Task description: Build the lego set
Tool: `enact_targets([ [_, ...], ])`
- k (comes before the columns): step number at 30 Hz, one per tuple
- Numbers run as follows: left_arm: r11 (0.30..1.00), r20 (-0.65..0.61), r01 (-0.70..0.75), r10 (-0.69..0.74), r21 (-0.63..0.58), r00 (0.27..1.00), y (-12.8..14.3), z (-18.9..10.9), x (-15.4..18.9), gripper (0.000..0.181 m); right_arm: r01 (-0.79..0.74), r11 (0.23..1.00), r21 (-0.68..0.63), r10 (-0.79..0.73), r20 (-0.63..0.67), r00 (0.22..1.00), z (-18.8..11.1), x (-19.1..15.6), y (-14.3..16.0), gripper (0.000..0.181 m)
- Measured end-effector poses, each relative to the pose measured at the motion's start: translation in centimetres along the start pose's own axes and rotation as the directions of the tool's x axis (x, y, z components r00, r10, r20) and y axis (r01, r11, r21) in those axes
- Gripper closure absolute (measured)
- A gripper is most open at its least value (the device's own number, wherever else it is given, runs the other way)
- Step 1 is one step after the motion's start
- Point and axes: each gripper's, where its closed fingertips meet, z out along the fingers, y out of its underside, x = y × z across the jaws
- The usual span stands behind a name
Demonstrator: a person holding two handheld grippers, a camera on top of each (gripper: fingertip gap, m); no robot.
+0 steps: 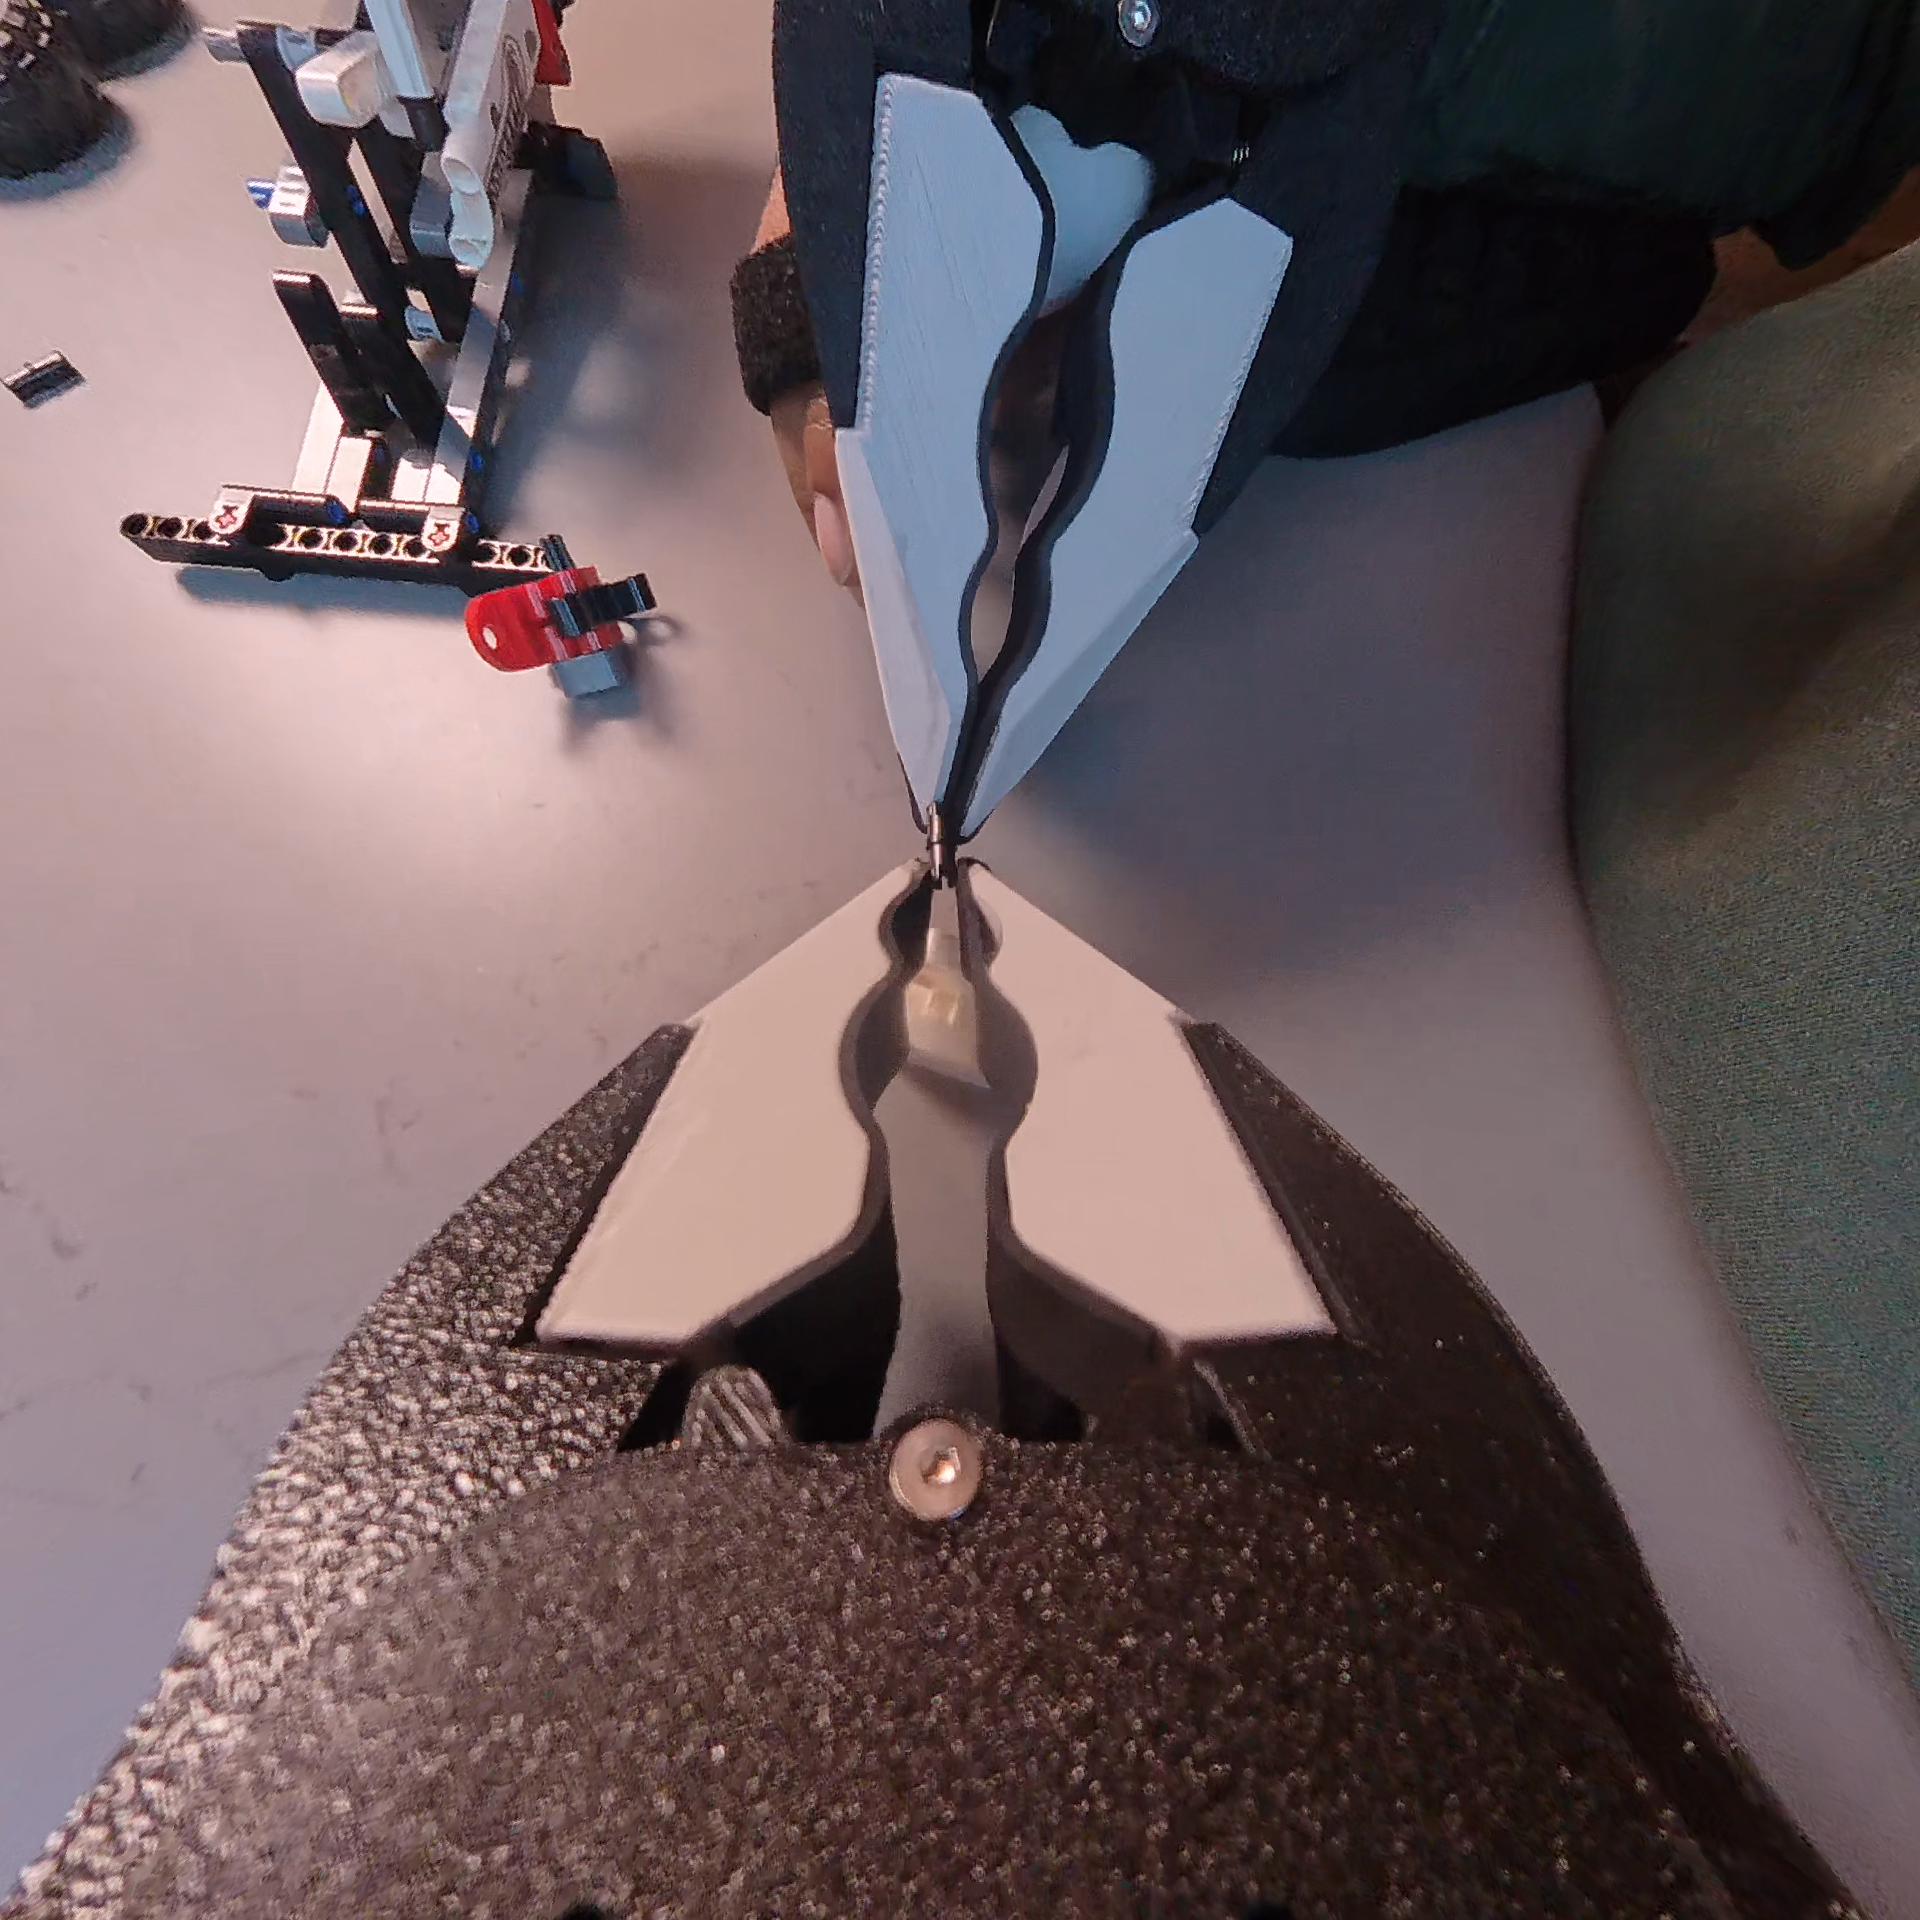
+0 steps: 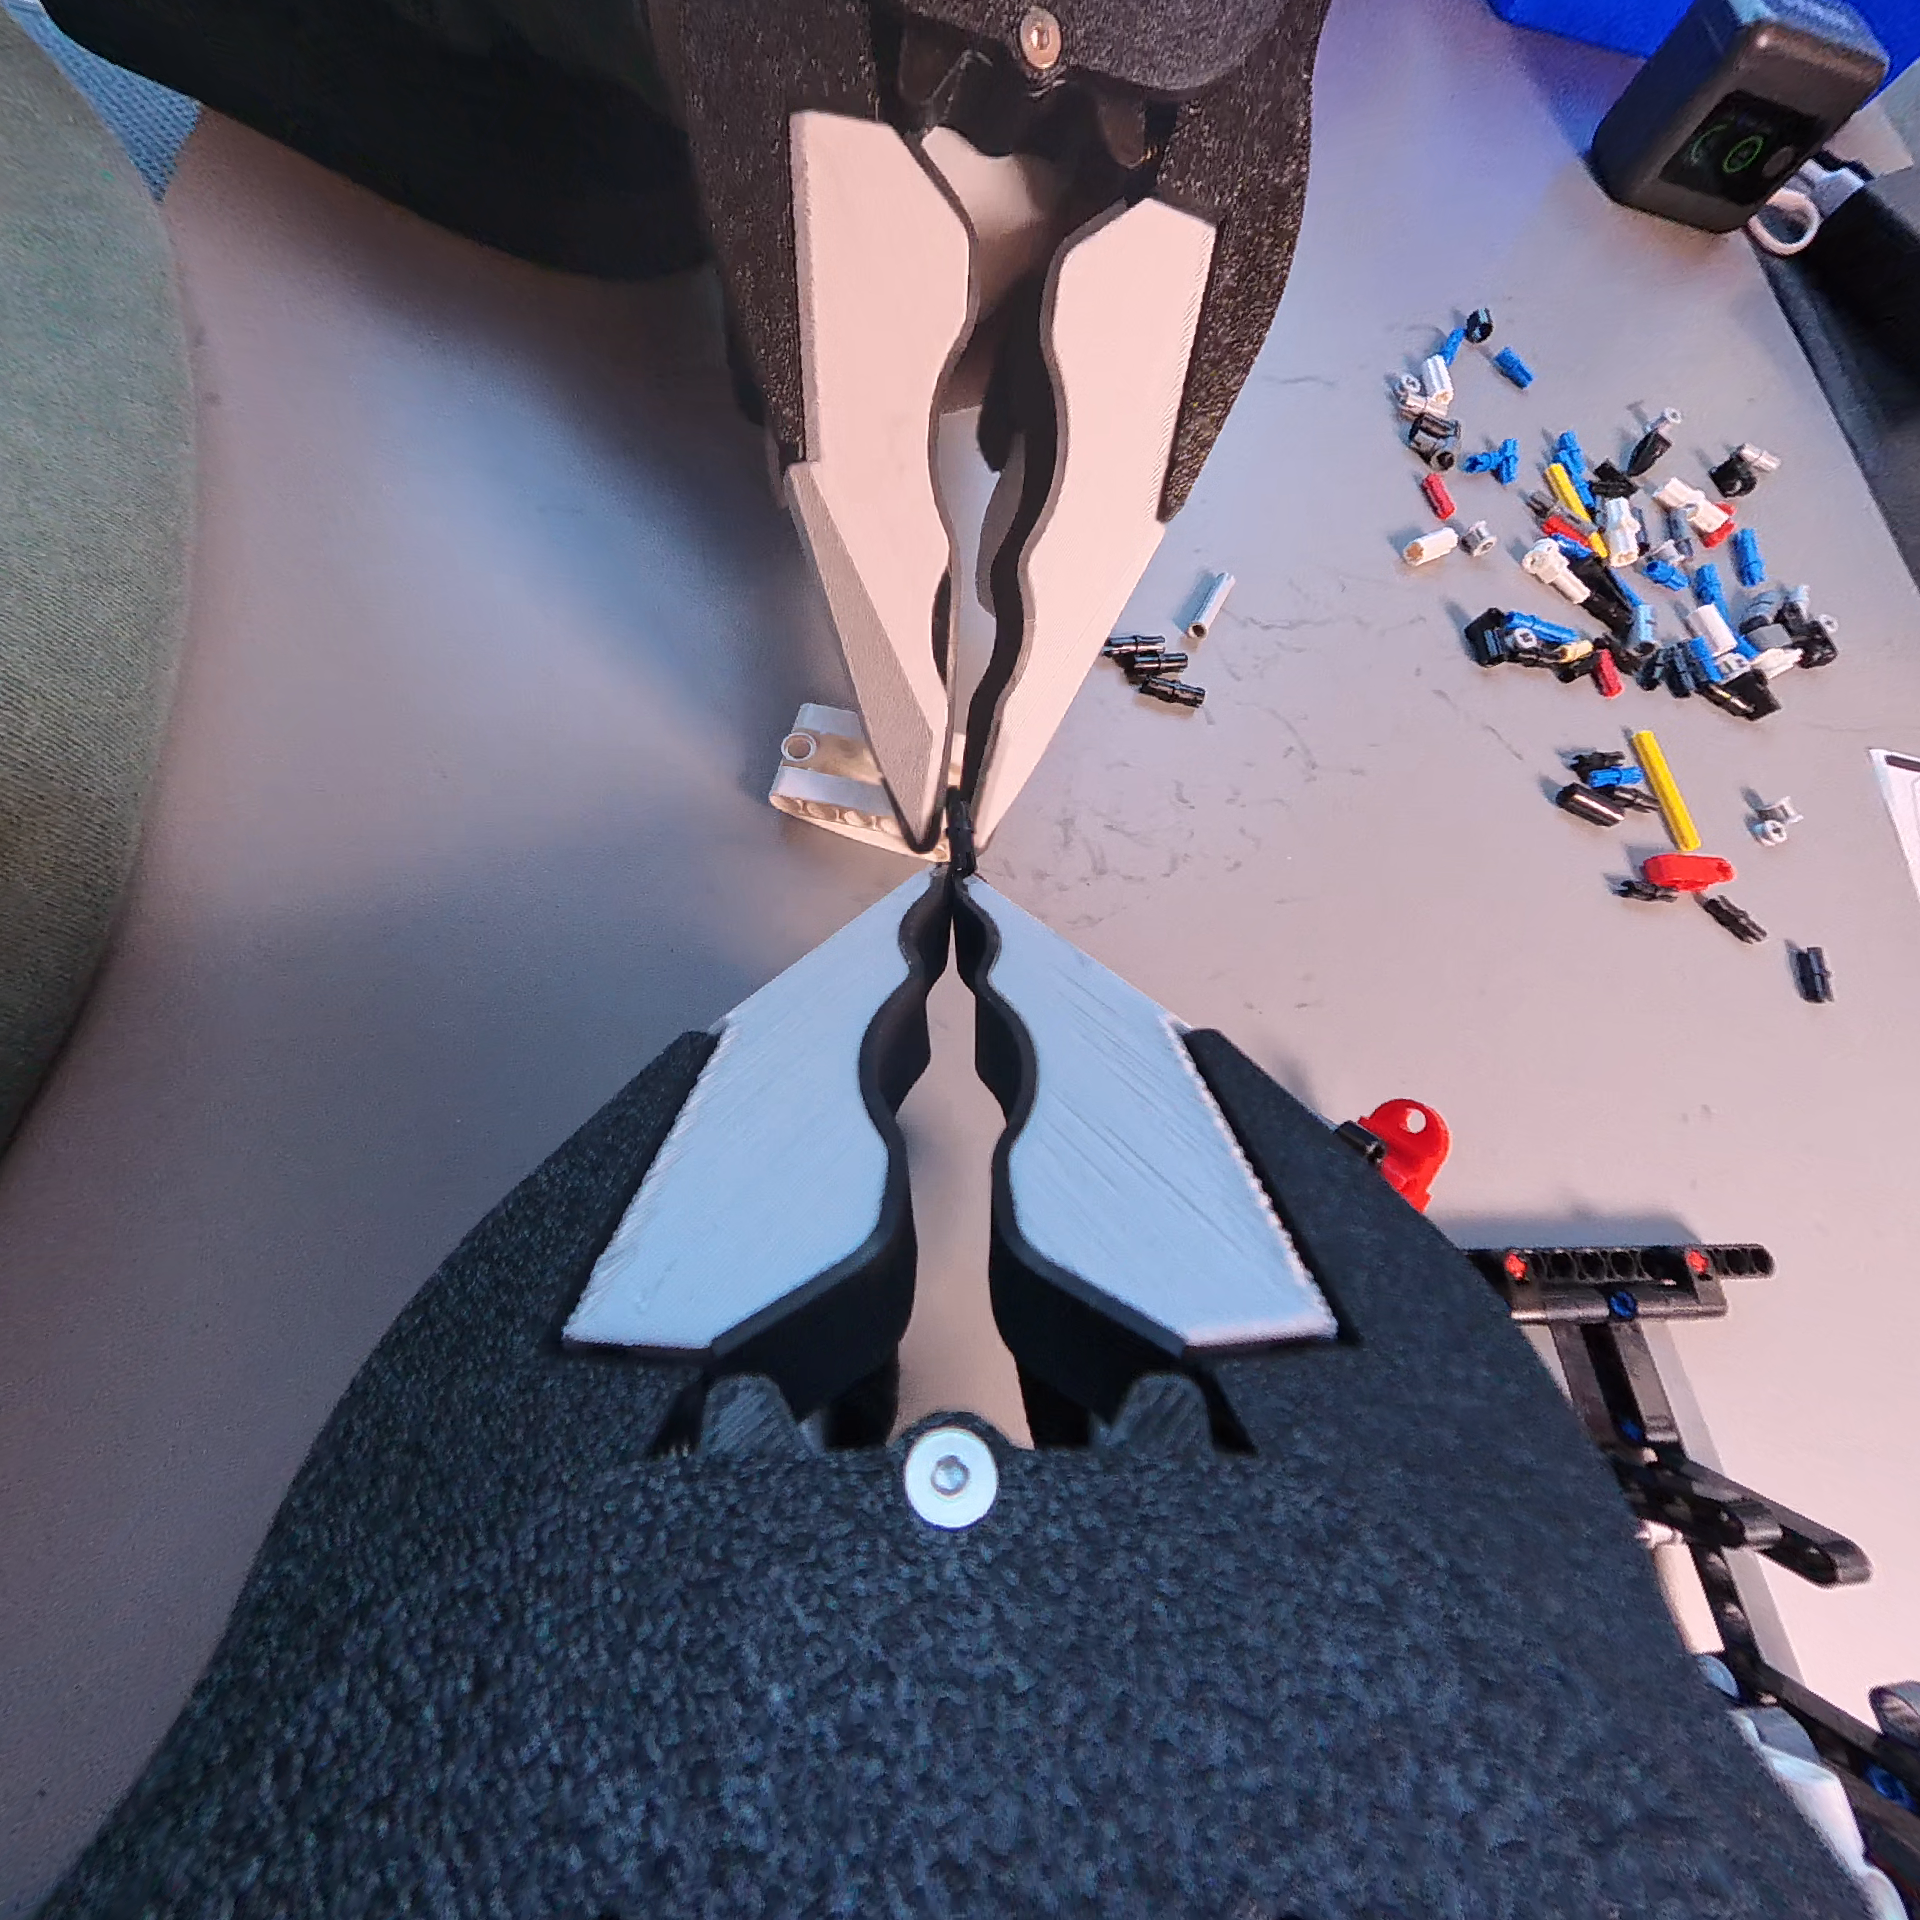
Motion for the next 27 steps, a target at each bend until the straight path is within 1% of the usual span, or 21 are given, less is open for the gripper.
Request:
enact_targets([
  [7, 0.999, -0.035, 0.022, -0.021, 0.041, 0.999, -0.4, -0.5, 0.2, 0.178, -0.001, 0.999, 0.036, 0.002, -0.009, 1.000, -0.3, 0.2, -0.4, 0.181],
  [10, 0.997, -0.054, 0.034, -0.031, 0.063, 0.998, -0.6, -0.7, 0.3, 0.178, -0.027, 0.995, 0.094, 0.025, 0.013, 1.000, -0.9, 0.3, -1.1, 0.167],
  [12, 0.996, -0.068, 0.036, -0.031, 0.084, 0.997, -0.9, -0.9, 0.5, 0.178, -0.049, 0.989, 0.137, 0.044, 0.039, 0.998, -1.3, 0.1, -1.8, 0.162],
  [14, 0.994, -0.087, 0.033, -0.024, 0.108, 0.996, -1.4, -1.1, 0.8, 0.178, -0.063, 0.984, 0.166, 0.054, 0.059, 0.997, -1.5, -0.1, -2.2, 0.164],
  [17, 0.991, -0.103, 0.026, -0.013, 0.132, 0.995, -1.8, -1.3, 1.2, 0.178, -0.080, 0.976, 0.203, 0.065, 0.081, 0.995, -1.6, -0.4, -2.8, 0.176],
  [27, 0.984, -0.117, 0.026, -0.005, 0.179, 0.993, -2.6, -1.8, 1.6, 0.178, -0.123, 0.960, 0.251, 0.097, 0.114, 0.989, -2.0, -0.5, -3.5, 0.176],
])
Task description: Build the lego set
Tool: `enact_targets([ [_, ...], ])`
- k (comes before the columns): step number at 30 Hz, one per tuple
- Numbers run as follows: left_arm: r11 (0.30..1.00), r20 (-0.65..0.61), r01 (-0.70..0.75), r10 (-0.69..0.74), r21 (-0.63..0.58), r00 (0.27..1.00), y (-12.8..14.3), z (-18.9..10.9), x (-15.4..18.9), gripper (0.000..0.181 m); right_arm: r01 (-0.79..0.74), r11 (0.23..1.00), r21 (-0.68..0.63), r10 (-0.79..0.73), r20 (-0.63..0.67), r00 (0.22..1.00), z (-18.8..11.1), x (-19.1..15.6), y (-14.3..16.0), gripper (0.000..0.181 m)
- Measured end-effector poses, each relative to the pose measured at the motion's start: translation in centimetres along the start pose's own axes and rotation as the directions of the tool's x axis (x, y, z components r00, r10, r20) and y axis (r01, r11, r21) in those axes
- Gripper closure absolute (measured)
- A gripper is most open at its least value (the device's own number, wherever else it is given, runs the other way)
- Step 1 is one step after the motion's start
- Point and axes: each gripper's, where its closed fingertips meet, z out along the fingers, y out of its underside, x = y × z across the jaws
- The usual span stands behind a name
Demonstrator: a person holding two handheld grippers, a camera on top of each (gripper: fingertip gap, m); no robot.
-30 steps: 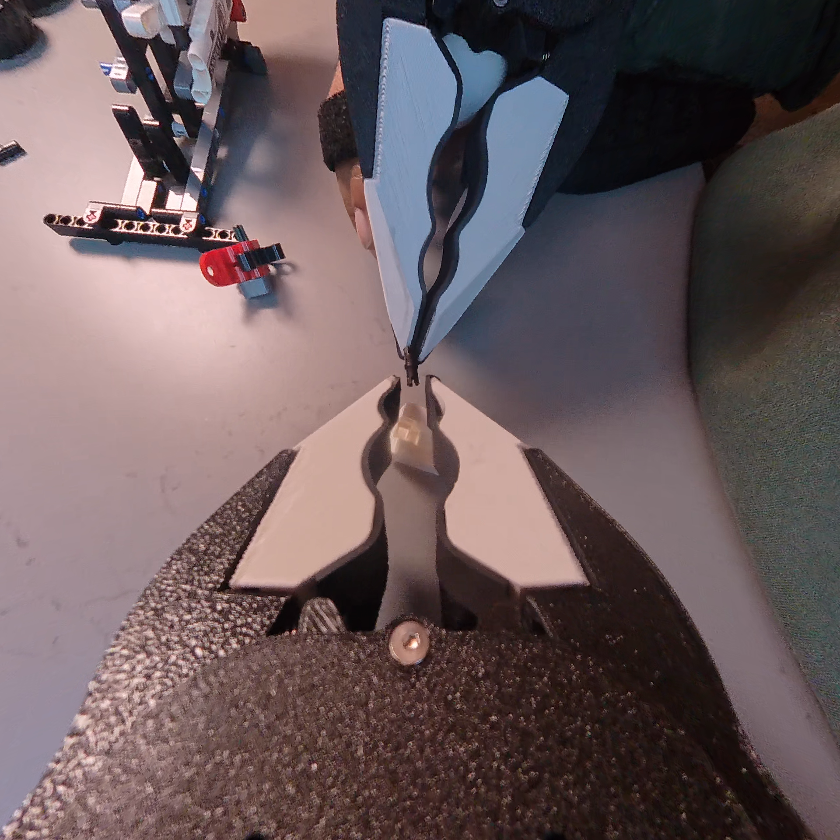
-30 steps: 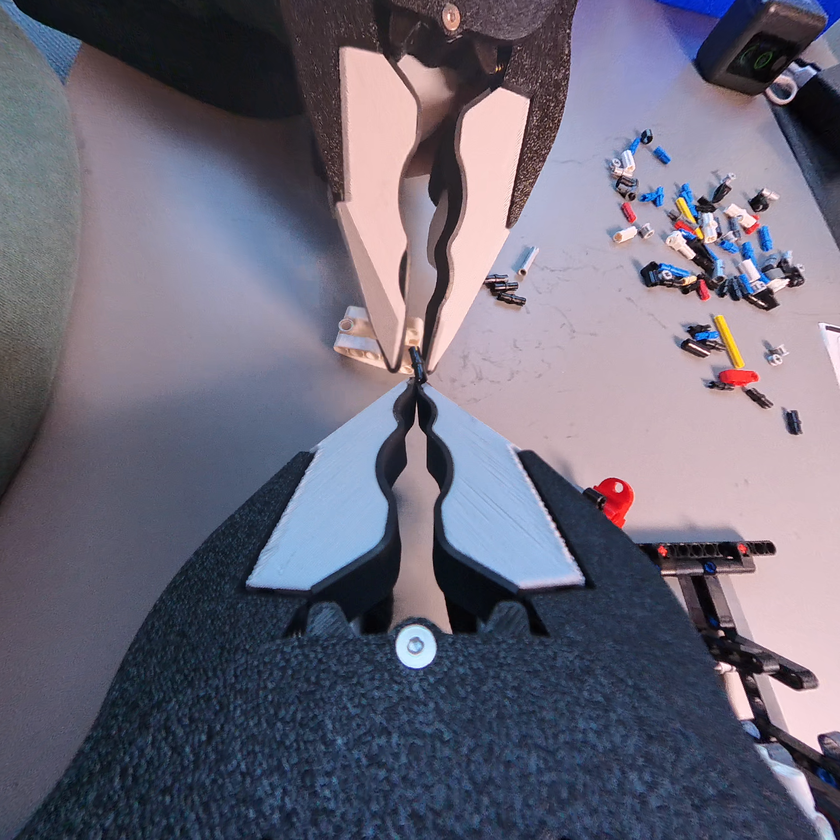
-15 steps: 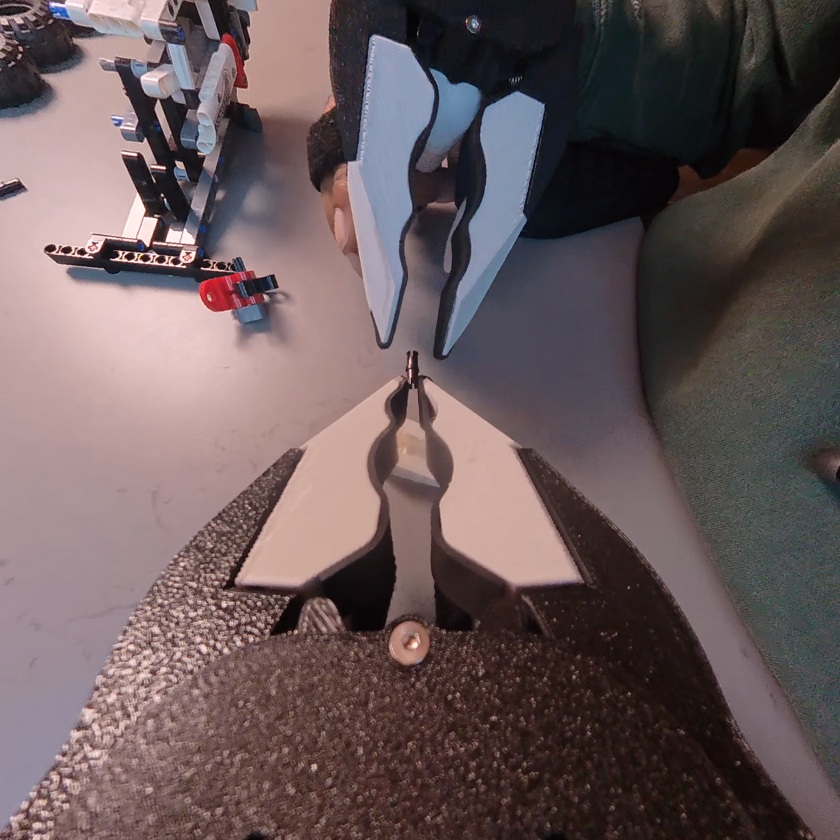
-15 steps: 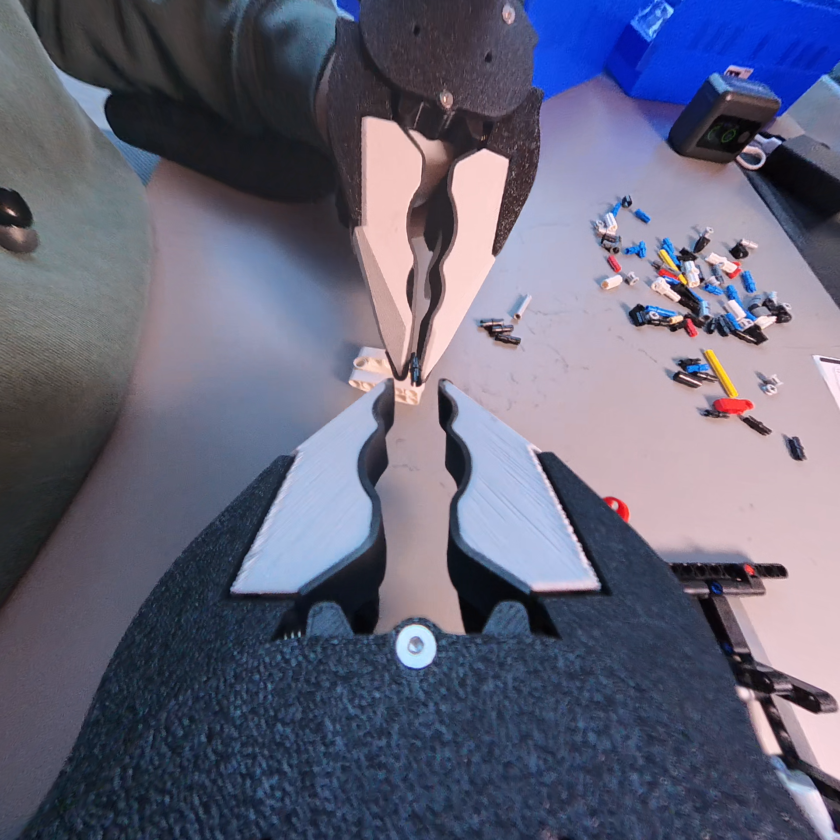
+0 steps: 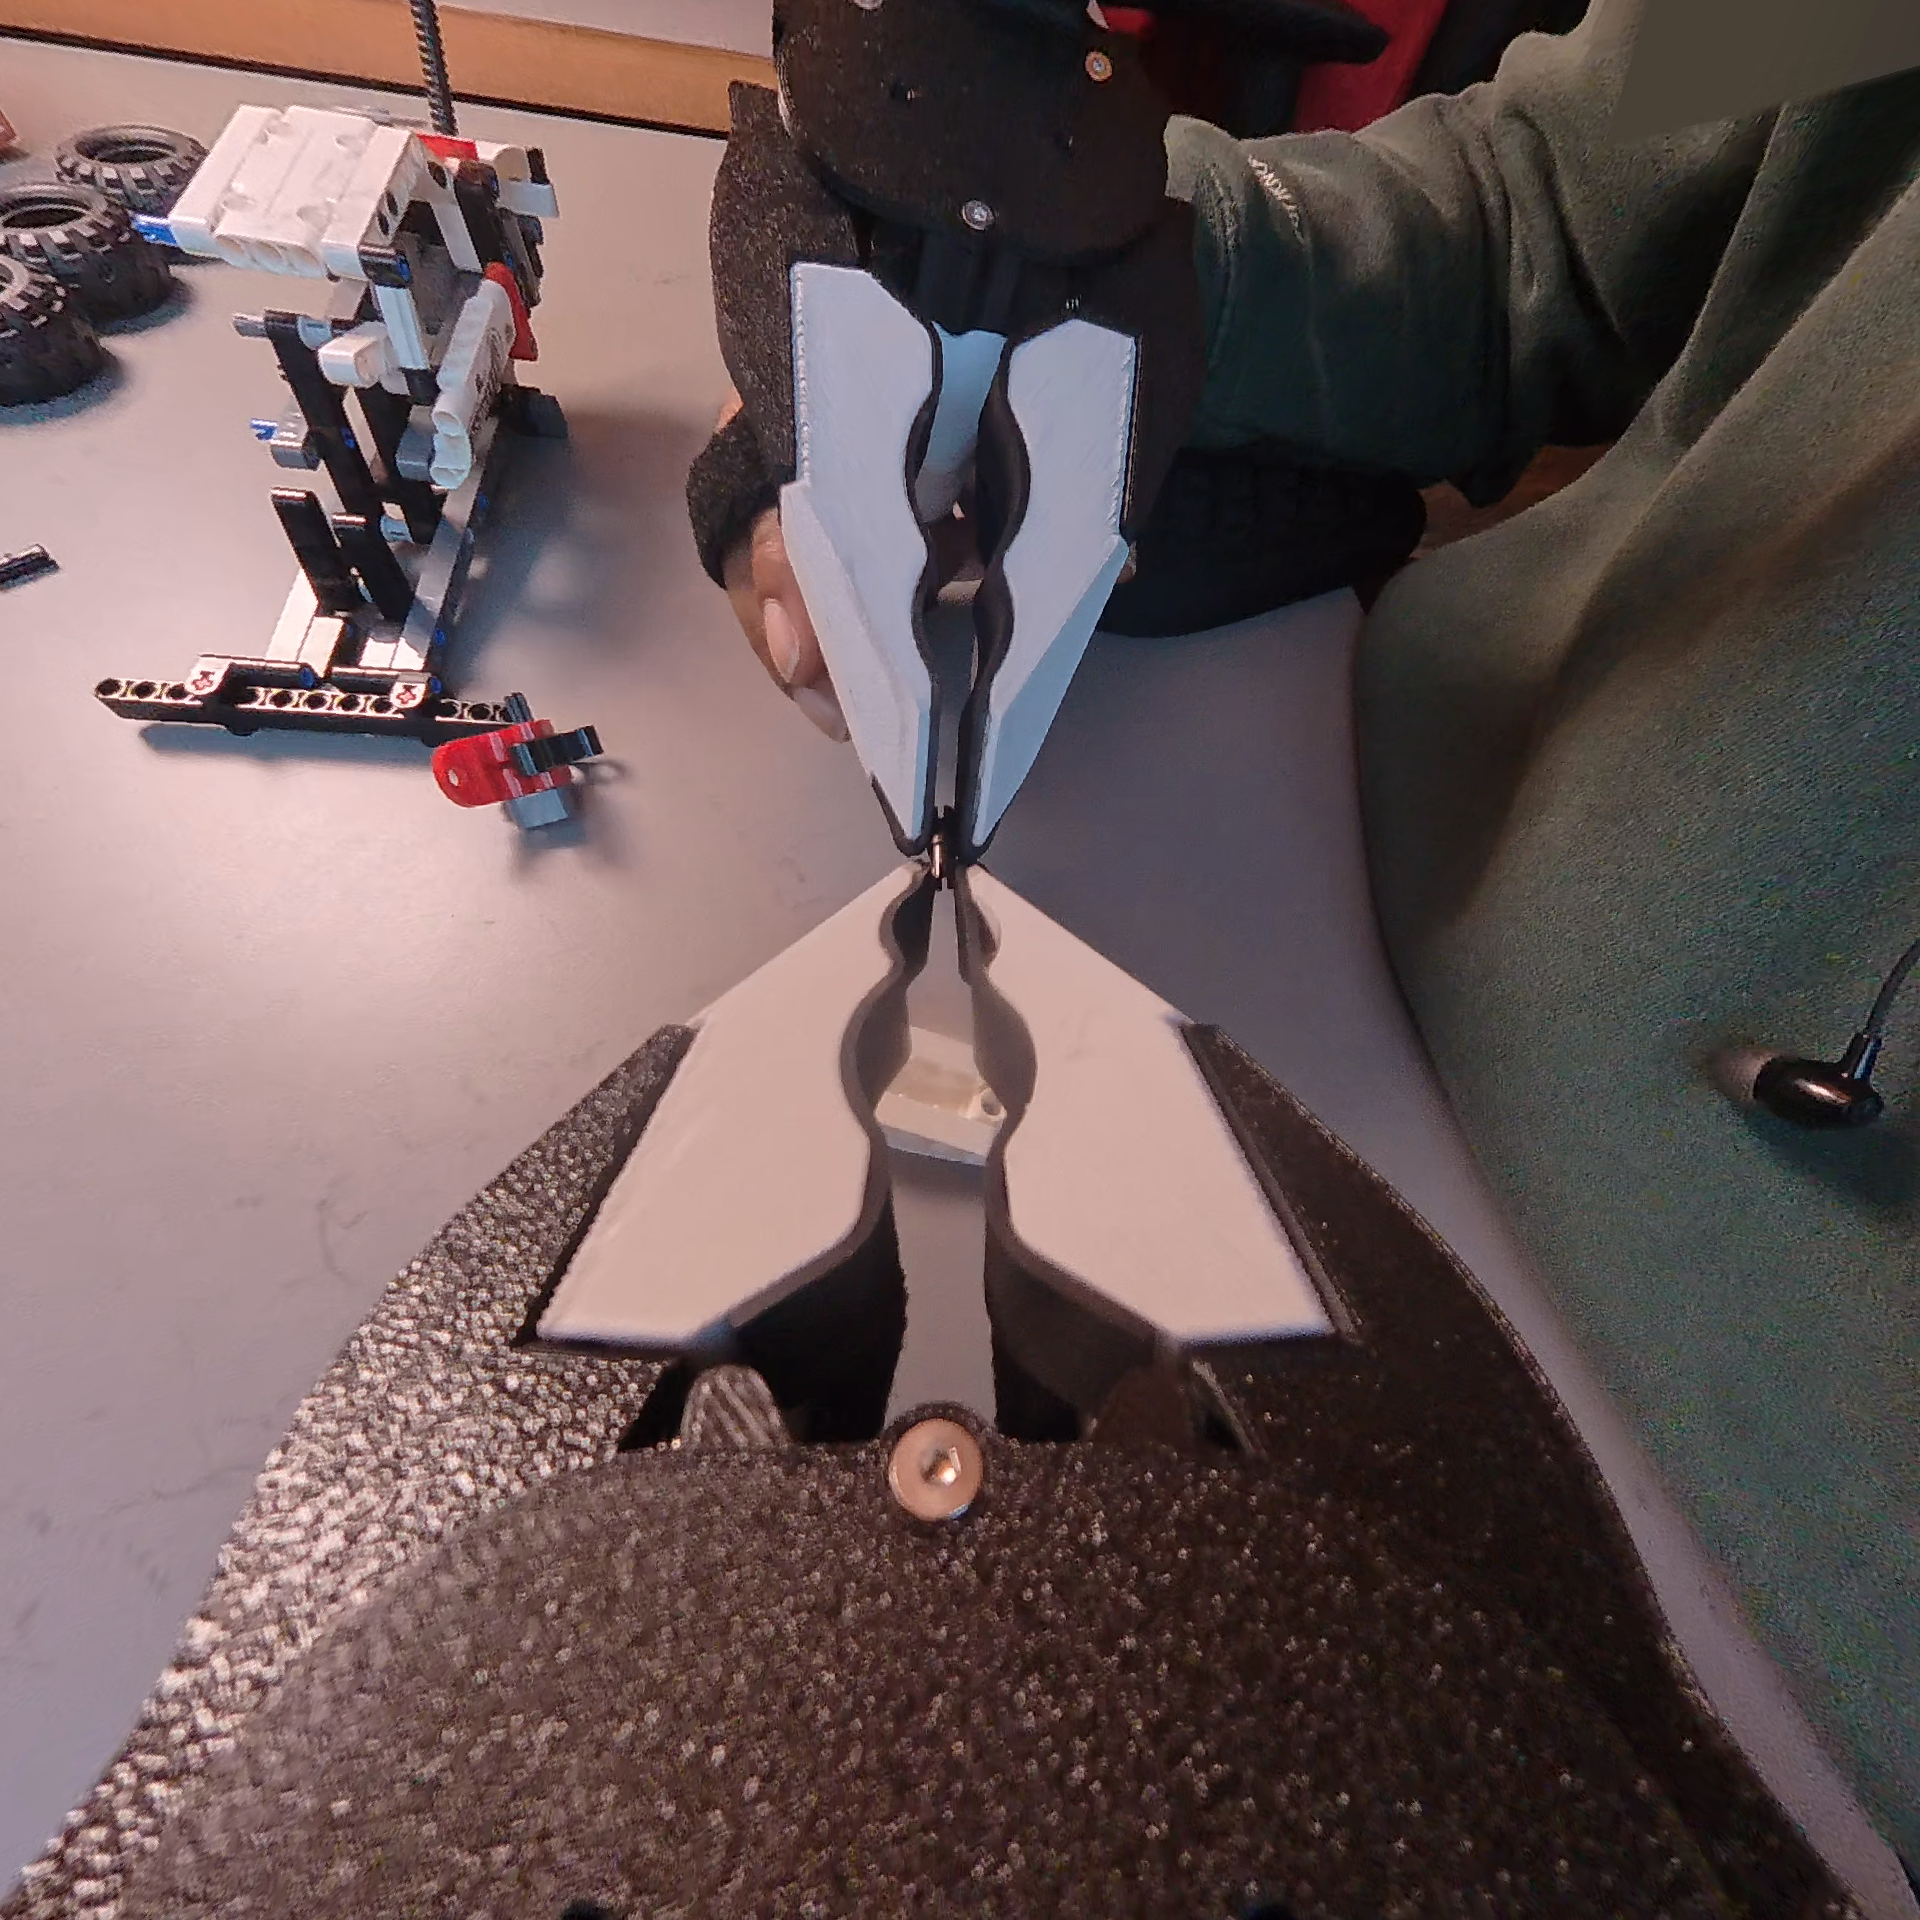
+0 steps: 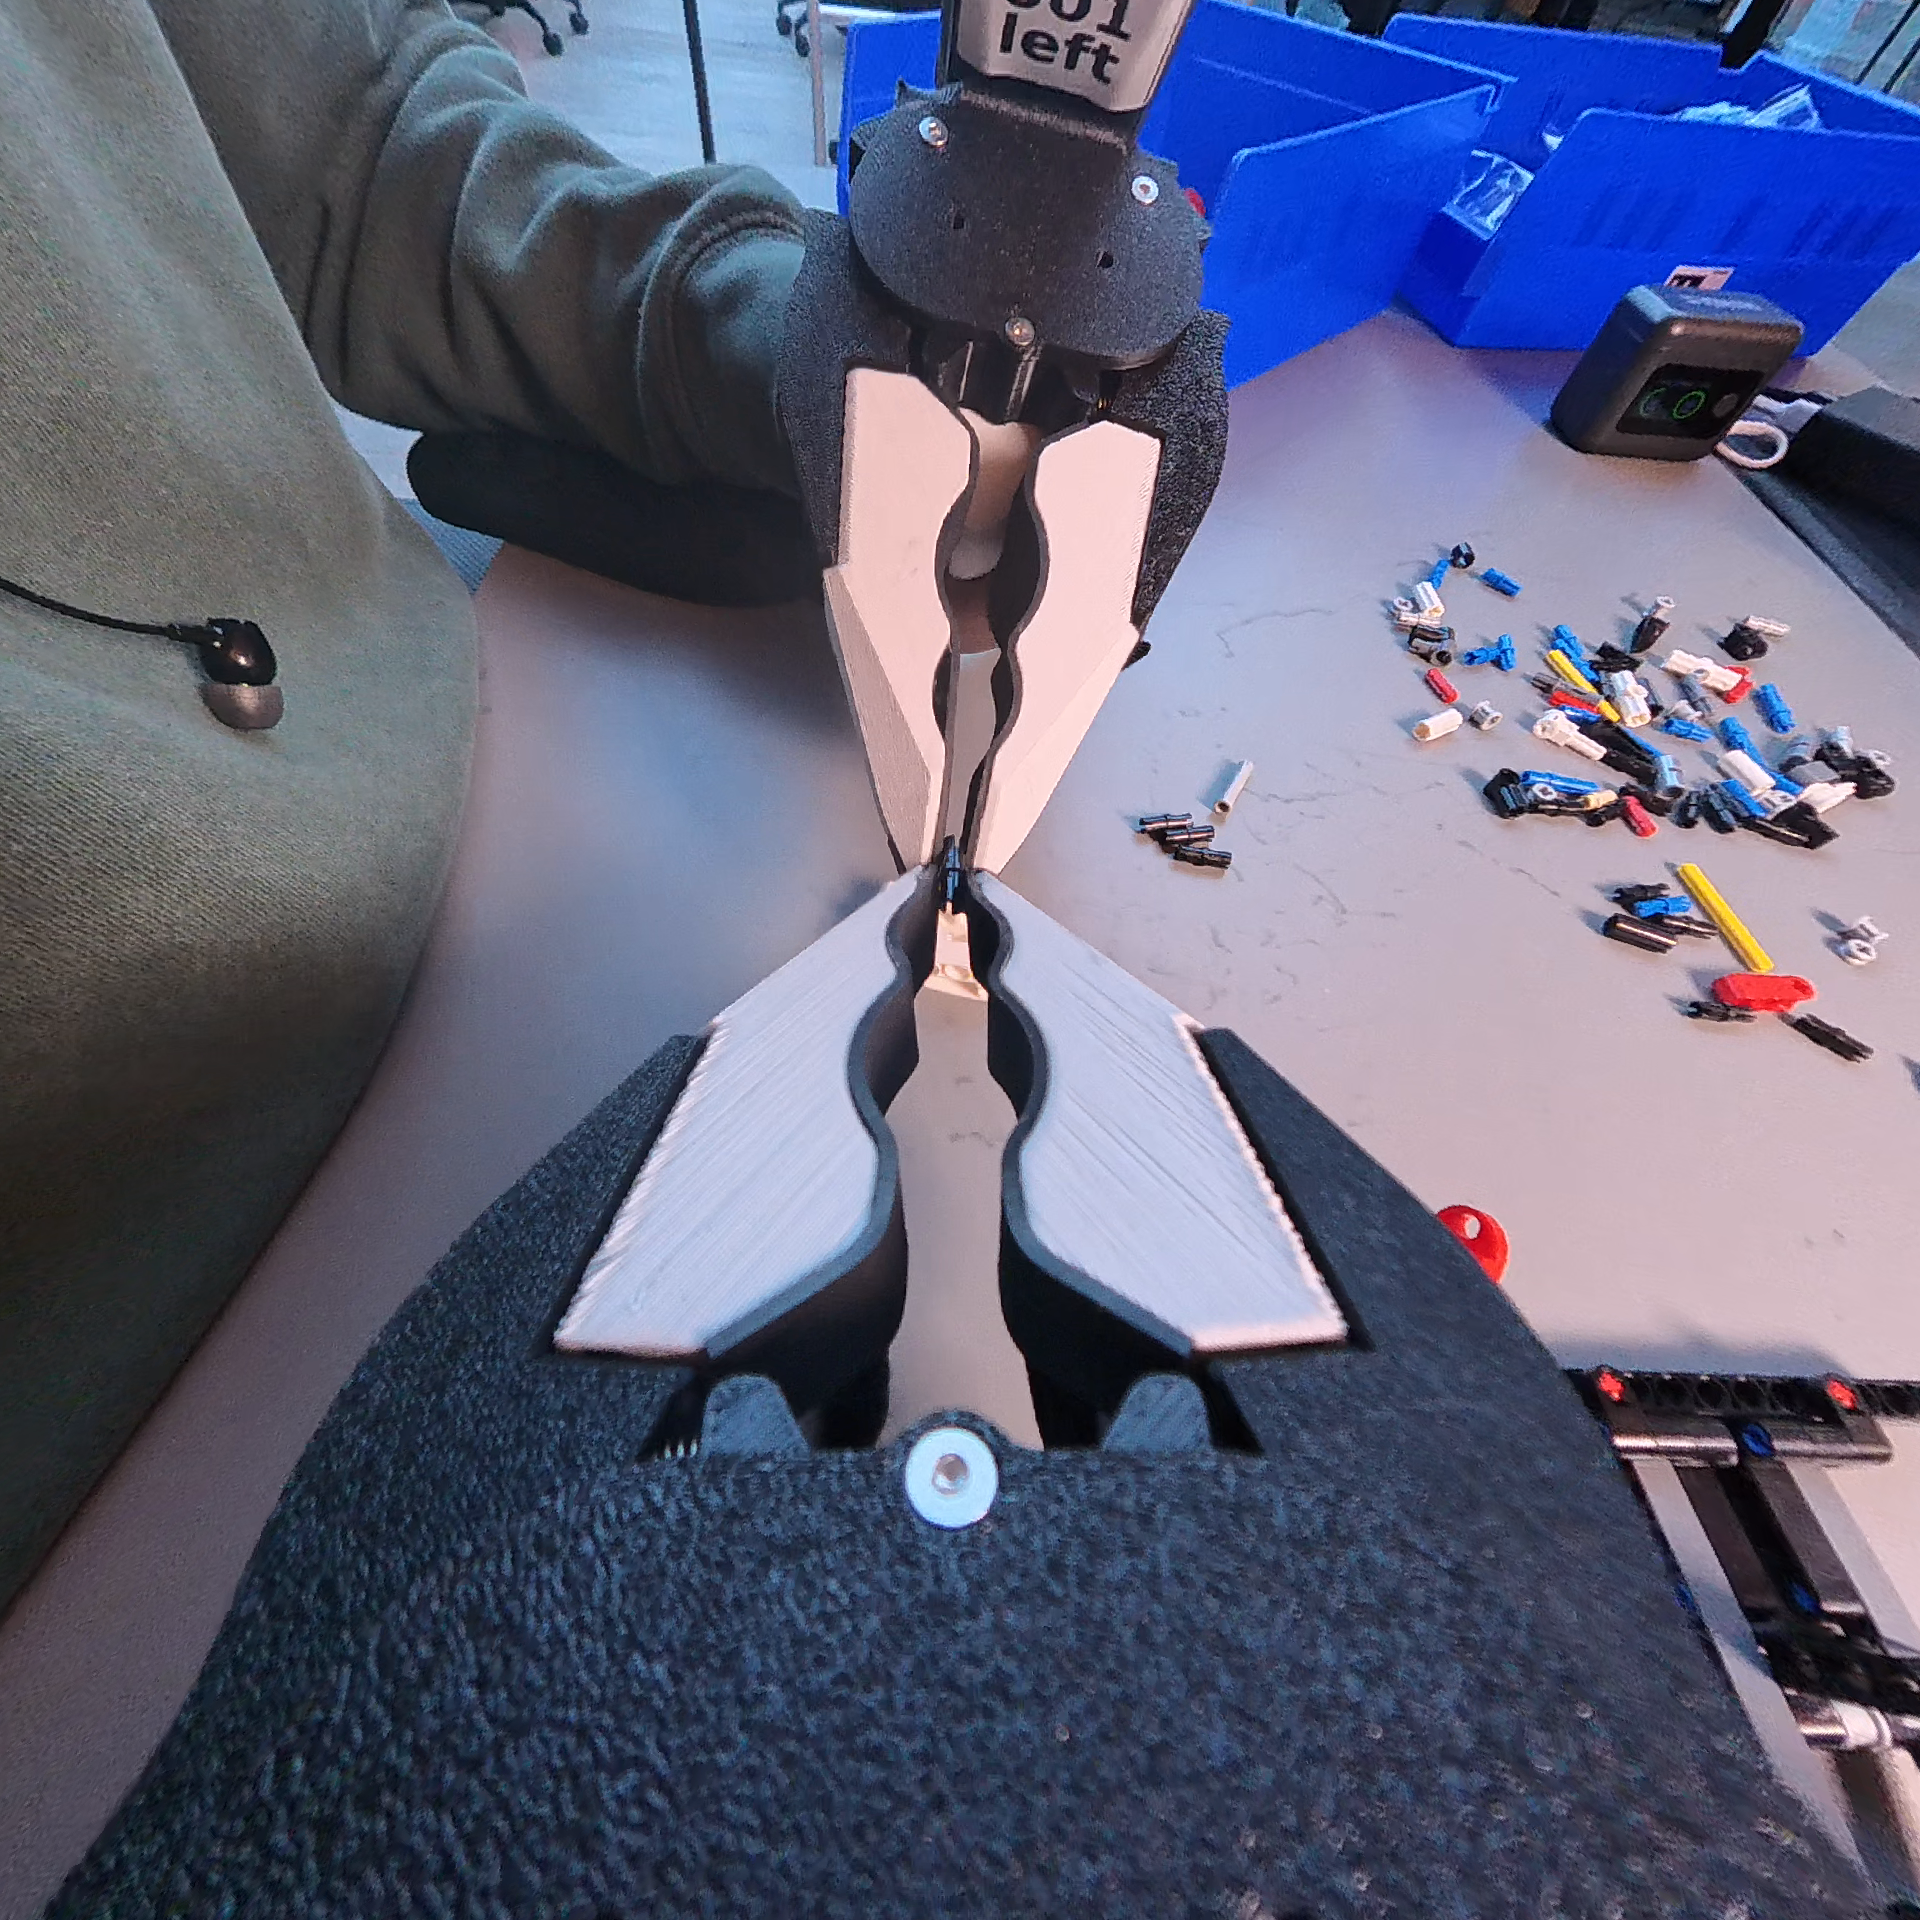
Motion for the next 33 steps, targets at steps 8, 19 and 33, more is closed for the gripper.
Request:
enact_targets([
  [8, 1.000, 0.041, 0.001, 0.000, -0.030, 0.999, 0.5, -0.5, -0.9, 0.162, -0.002, 0.999, -0.054, 0.000, -0.029, 1.000, -0.1, 0.8, 0.8, 0.177],
  [19, 0.945, 0.034, -0.079, 0.094, -0.317, 0.995, 6.0, 0.3, -0.6, 0.133, 0.016, 0.973, -0.231, -0.031, -0.059, 0.998, 1.0, 1.0, 4.0, 0.177],
  [33, 0.990, 0.018, 0.007, -0.004, -0.144, 1.000, 3.3, 0.0, -0.7, 0.138, -0.009, 0.987, -0.160, -0.005, -0.083, 0.997, 0.5, 1.5, 2.6, 0.177],
])
